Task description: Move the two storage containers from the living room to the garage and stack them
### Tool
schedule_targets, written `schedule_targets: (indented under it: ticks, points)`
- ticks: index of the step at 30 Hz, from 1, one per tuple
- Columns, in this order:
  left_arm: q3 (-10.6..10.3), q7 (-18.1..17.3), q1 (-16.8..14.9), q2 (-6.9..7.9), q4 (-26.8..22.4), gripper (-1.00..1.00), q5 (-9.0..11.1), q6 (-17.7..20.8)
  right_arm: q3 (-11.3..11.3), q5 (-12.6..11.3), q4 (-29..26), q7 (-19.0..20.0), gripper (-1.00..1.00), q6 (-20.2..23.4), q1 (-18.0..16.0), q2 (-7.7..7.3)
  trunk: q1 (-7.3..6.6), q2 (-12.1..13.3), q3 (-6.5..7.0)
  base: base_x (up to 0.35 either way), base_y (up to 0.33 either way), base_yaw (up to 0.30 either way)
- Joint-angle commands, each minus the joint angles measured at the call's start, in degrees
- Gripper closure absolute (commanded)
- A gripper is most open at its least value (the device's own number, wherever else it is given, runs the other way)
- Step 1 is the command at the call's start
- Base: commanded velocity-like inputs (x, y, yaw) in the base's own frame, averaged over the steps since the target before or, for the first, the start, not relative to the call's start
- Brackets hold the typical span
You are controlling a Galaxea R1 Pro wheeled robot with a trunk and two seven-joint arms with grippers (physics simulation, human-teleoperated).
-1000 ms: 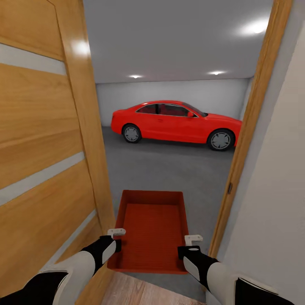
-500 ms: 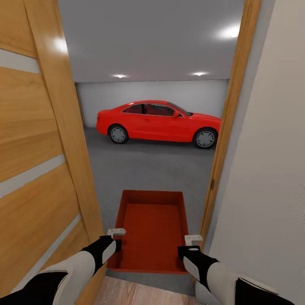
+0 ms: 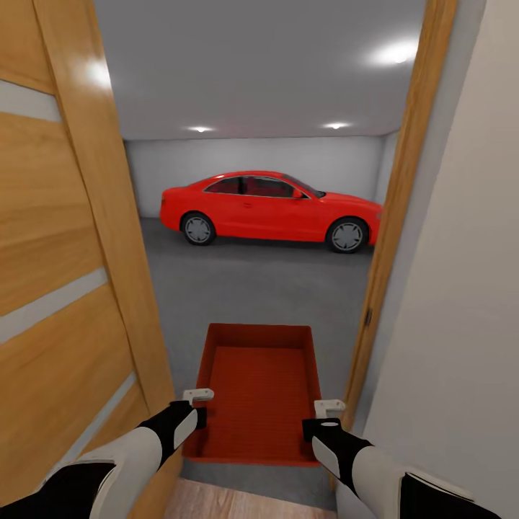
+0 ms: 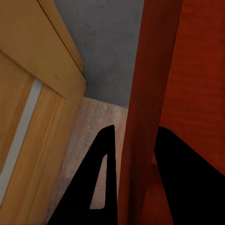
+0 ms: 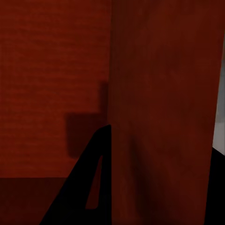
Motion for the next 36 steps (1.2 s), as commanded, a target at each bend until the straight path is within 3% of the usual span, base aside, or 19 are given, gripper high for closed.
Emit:
schedule_targets:
  ticks: [1, 16, 36]
  points:
    - [-0.2, 0.4, 0.0, -0.01, 0.1, 1.0, 0.8, 0.3, -0.2, 1.3, 1.4, -0.7, 1.0, -0.6, -0.1, -0.06, 0.03, -0.1, -0.09, 0.149, 0.143, 0.0]
    - [-0.2, 0.4, 0.0, -0.03, 0.1, 1.0, 0.8, 0.3, -0.2, 1.3, 1.4, -0.7, 1.0, -0.6, -0.1, -0.06, 0.03, -0.1, -0.09, 0.141, 0.115, -0.004]
    - [-0.2, 0.4, 0.0, -0.01, 0.1, 1.0, 0.8, 0.3, -0.2, 1.3, 1.4, -0.7, 1.0, -0.6, -0.1, 0.02, 0.03, -0.1, -0.09, 0.112, 0.094, -0.17]
